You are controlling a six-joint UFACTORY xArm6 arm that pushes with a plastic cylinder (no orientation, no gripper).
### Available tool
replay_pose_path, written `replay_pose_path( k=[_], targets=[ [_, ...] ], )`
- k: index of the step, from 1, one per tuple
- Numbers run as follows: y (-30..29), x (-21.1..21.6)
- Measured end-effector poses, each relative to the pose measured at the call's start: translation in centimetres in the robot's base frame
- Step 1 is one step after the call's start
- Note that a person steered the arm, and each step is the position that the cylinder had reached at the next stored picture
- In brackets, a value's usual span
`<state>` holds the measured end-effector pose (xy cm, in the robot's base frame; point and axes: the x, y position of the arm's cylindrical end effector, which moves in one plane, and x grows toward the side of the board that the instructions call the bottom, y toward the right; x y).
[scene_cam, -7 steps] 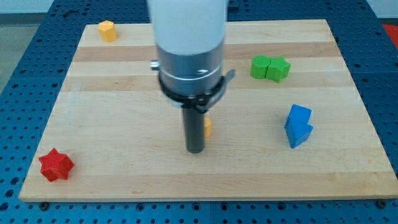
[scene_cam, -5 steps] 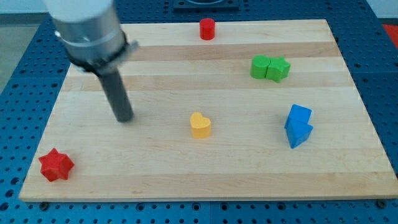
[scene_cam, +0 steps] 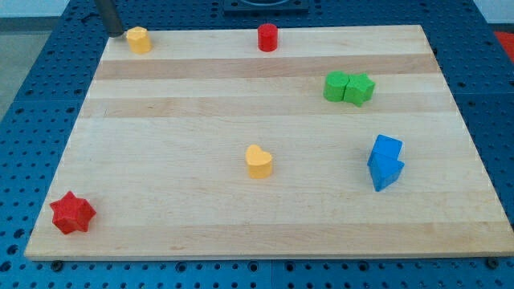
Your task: Slide the yellow hexagon towards the yellow heart
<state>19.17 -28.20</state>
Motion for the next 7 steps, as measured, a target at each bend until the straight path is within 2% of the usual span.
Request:
replay_pose_path(
  k=[1,2,4,7],
  targets=[
    [4.4,0.0],
    [5.9,0.4],
    [3.9,4.9],
    [5.4,13.7]
  ],
)
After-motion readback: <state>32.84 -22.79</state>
